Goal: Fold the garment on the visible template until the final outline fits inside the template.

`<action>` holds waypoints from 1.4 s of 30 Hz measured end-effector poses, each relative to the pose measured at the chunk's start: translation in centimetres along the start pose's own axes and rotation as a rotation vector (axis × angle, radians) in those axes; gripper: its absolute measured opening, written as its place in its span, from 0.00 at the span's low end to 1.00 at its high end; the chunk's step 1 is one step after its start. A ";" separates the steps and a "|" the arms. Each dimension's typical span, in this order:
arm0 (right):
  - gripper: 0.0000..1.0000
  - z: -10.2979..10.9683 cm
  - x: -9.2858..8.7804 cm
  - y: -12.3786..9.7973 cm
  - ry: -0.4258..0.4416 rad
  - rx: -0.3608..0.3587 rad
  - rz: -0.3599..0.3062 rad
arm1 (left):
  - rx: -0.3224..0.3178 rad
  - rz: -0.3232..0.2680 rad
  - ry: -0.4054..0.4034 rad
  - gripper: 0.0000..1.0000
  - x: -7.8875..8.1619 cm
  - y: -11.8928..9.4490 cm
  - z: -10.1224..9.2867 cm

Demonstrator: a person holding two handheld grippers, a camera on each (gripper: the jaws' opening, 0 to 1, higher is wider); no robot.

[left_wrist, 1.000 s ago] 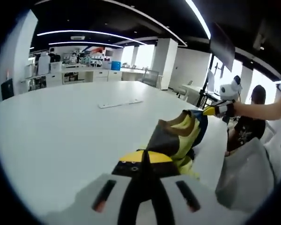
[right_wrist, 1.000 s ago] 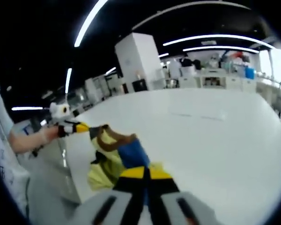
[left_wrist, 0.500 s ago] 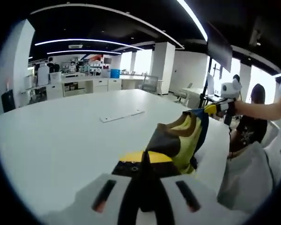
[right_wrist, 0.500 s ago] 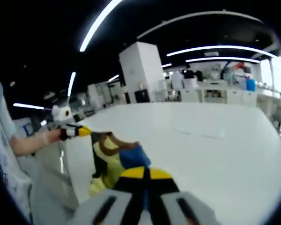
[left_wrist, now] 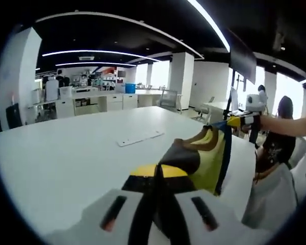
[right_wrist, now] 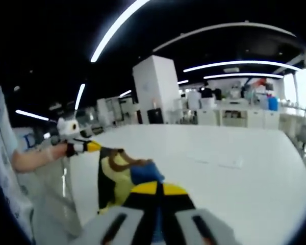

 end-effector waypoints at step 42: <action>0.00 -11.2 2.2 12.6 0.100 -0.040 0.029 | 0.039 0.115 -0.050 0.00 -1.5 12.7 11.2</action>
Point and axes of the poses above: the point that each gripper's makers call its tool centre point, and the gripper's own axes: y roughly forward along the fingers, z roughly to its left, x roughly out of its top, the point moved 10 cm from there along -y, roughly backward along the fingers, and after that the axes turned 8 degrees about y, right-handed, at the moved point
